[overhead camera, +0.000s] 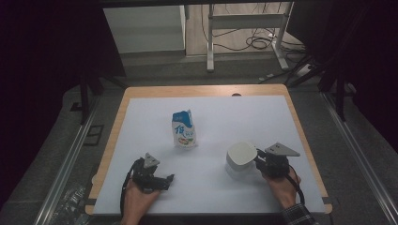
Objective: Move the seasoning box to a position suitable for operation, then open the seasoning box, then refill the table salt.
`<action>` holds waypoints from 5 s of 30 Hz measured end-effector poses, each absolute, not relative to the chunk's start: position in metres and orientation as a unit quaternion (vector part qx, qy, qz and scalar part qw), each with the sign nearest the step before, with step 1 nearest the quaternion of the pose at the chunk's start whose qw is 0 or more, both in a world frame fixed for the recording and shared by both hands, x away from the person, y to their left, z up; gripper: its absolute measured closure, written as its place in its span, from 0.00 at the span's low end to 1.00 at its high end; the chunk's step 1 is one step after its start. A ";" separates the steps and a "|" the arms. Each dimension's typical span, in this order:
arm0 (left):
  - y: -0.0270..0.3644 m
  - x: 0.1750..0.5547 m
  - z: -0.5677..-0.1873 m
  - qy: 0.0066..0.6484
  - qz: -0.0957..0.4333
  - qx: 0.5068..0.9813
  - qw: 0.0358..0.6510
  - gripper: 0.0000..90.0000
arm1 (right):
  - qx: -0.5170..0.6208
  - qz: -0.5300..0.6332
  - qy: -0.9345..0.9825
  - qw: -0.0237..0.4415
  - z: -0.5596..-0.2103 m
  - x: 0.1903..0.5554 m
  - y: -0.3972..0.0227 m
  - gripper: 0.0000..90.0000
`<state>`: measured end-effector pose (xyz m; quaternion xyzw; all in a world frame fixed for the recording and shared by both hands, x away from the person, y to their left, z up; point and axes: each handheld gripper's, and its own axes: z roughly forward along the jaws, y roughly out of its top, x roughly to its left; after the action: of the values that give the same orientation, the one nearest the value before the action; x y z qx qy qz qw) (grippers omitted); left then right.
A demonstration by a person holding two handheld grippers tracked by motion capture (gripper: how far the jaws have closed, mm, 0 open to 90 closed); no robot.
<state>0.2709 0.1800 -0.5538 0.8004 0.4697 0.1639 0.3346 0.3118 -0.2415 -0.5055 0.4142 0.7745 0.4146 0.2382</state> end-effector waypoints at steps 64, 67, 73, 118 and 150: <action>0.180 0.271 -0.554 0.470 0.164 0.800 0.335 0.00 | 0.389 0.468 0.773 0.180 -0.450 0.320 -0.261 0.94; 0.180 0.271 -0.554 0.471 0.164 0.799 0.337 0.00 | 0.385 0.475 0.772 0.176 -0.444 0.319 -0.259 0.96; 0.180 0.271 -0.554 0.471 0.164 0.799 0.337 0.00 | 0.369 0.479 0.777 0.175 -0.438 0.318 -0.252 0.99; 0.180 0.271 -0.554 0.471 0.165 0.799 0.337 0.00 | 0.351 0.467 0.788 0.194 -0.443 0.319 -0.251 0.99; 0.180 0.271 -0.554 0.469 0.164 0.800 0.335 0.00 | 0.358 0.475 0.782 0.186 -0.461 0.323 -0.262 0.99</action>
<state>0.2708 0.1800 -0.5538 0.8004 0.4695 0.1642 0.3347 0.3228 -0.2620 -0.4612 0.3583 0.7821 0.4749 0.1855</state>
